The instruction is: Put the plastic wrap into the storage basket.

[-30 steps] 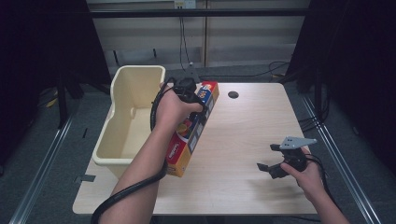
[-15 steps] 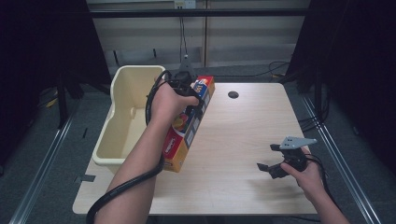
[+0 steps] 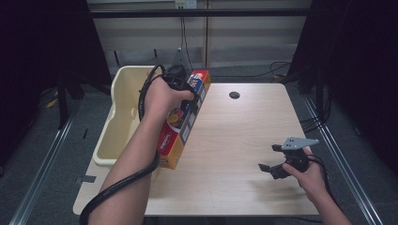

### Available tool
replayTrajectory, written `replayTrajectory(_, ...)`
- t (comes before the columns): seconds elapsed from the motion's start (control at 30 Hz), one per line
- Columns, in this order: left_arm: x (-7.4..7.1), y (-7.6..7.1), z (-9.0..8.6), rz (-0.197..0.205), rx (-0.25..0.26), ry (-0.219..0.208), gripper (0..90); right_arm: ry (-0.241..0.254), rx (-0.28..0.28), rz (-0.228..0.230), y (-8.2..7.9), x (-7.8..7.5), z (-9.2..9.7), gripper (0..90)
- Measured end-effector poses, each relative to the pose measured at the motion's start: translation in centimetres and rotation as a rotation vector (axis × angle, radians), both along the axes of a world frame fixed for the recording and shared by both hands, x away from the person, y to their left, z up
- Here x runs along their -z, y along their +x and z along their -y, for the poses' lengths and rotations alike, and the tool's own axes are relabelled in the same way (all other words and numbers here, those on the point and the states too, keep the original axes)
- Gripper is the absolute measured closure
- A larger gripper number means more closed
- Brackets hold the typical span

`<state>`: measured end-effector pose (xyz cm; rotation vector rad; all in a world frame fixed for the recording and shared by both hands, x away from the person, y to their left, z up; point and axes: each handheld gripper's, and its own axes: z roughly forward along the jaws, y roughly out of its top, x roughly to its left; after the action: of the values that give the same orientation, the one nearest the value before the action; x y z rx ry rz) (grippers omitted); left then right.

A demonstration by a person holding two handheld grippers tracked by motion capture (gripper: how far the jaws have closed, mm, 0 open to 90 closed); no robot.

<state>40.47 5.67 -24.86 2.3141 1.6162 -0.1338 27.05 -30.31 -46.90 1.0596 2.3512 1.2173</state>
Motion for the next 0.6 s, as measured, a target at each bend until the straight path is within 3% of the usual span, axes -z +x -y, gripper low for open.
replayTrajectory(0.6,-1.6,-0.1,-2.1,0.046,-0.052,0.003,40.7,-0.006,0.004,0.008,0.0,0.0,0.0,2.5)
